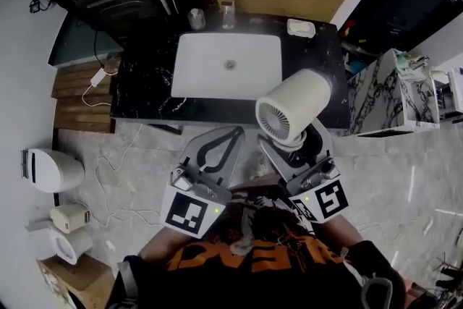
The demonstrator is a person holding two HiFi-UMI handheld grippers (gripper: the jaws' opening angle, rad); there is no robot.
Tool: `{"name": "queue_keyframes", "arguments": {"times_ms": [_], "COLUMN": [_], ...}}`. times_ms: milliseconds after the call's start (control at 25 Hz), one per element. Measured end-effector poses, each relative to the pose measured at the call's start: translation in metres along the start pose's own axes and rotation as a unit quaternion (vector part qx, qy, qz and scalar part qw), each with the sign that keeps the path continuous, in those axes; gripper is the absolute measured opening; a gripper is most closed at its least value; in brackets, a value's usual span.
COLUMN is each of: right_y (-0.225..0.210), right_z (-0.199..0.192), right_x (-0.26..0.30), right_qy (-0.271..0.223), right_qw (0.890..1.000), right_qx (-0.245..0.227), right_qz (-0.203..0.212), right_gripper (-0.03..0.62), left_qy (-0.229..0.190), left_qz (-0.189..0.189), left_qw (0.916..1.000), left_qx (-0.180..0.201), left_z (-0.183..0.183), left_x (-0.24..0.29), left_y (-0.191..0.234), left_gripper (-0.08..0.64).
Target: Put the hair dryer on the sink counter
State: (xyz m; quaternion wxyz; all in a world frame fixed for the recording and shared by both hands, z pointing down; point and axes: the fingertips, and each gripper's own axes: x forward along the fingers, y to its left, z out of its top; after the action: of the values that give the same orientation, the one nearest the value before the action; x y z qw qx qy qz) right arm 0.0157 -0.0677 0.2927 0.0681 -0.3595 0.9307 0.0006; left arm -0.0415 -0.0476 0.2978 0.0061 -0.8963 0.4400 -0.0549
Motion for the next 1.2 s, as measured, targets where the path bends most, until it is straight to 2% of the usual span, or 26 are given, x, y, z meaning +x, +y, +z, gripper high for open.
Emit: {"name": "queue_keyframes", "arguments": {"times_ms": [120, 360, 520, 600, 760, 960, 1200], "right_y": [-0.039, -0.113, -0.147, -0.157, -0.168, -0.172, -0.187], "right_z": [0.001, -0.013, -0.018, -0.019, -0.024, -0.030, -0.075], "right_x": [0.012, 0.021, 0.029, 0.033, 0.029, 0.028, 0.032], "right_qy": [-0.008, 0.012, 0.014, 0.011, 0.012, 0.028, 0.073], "right_qw": [1.000, 0.999, 0.999, 0.999, 0.999, 0.998, 0.995], "right_qx": [0.004, 0.023, 0.029, 0.028, 0.030, 0.029, 0.035], "right_qz": [-0.005, -0.024, -0.031, -0.034, -0.043, -0.046, -0.058], "right_gripper": [0.347, 0.347, 0.347, 0.347, 0.347, 0.347, 0.347], "left_qy": [-0.002, 0.008, 0.017, 0.024, 0.015, 0.018, 0.026], "left_qz": [0.002, -0.006, -0.009, -0.016, -0.012, -0.012, -0.012], "left_qw": [0.9999, 0.9999, 0.9998, 0.9996, 0.9996, 0.9995, 0.9994], "left_qx": [-0.013, -0.006, -0.006, 0.002, -0.020, -0.025, -0.019], "left_z": [0.002, -0.001, -0.004, -0.008, -0.009, -0.011, -0.026], "left_x": [0.043, 0.117, 0.148, 0.158, 0.168, 0.170, 0.168], "left_y": [0.008, 0.014, 0.017, 0.018, 0.018, 0.020, 0.027], "left_gripper": [0.023, 0.023, 0.023, 0.023, 0.023, 0.023, 0.023]}}
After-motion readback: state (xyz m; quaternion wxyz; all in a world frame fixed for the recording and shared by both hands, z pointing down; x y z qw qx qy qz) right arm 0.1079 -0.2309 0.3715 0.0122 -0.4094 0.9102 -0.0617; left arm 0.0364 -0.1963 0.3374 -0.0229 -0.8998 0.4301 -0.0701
